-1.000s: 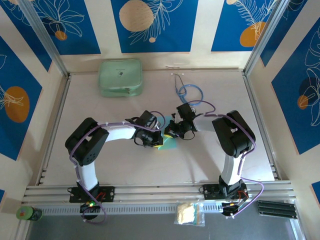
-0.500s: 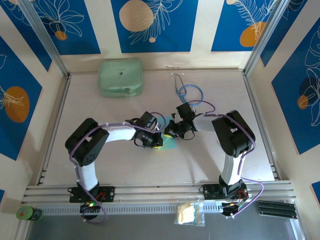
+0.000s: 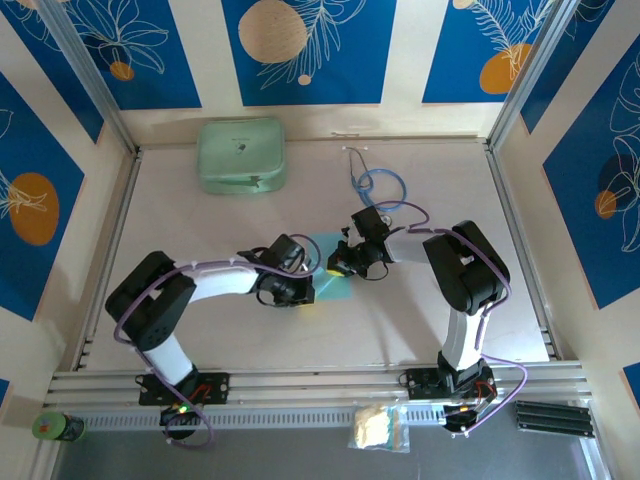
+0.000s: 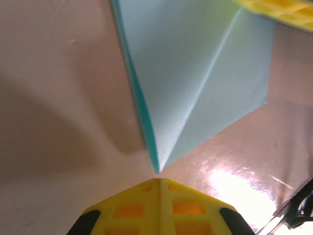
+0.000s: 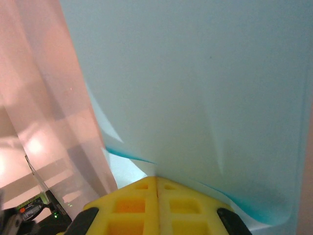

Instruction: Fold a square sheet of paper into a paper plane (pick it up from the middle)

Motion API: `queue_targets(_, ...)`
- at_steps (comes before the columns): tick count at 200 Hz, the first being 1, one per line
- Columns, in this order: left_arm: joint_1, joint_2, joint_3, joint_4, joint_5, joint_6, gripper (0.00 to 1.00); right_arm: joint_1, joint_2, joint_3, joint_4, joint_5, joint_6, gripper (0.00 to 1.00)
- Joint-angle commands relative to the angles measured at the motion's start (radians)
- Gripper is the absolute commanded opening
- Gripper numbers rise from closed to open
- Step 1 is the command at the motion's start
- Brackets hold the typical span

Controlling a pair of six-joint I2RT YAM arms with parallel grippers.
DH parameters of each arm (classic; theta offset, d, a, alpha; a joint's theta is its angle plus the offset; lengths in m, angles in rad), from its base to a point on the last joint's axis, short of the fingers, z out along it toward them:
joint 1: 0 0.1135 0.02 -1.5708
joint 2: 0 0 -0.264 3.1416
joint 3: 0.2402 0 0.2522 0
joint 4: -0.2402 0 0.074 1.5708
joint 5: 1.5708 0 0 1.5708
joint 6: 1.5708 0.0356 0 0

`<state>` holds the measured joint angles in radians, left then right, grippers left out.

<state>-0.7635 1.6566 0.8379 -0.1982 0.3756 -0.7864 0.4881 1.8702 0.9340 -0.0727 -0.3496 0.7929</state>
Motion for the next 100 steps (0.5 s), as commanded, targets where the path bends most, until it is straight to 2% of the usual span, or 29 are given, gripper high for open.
queue_targets(1, -0.008, -0.059, 0.026, 0.04, -0.043, -0.023, 0.04, -0.005, 0.069, -0.041, -0.104, 0.11, 0.006, 0.0)
queue_targets(26, -0.007, -0.02, 0.063, 0.06, -0.043, -0.016, 0.04, -0.006, 0.07, -0.04, -0.1, 0.109, 0.009, 0.0)
queue_targets(66, -0.004, 0.099, 0.142, 0.0, -0.047, 0.012, 0.04, -0.006, 0.067, -0.044, -0.097, 0.106, 0.014, 0.0)
queue_targets(100, -0.004, 0.129, 0.138, -0.03, -0.05, 0.022, 0.03, -0.004, 0.063, -0.044, -0.093, 0.103, 0.014, 0.0)
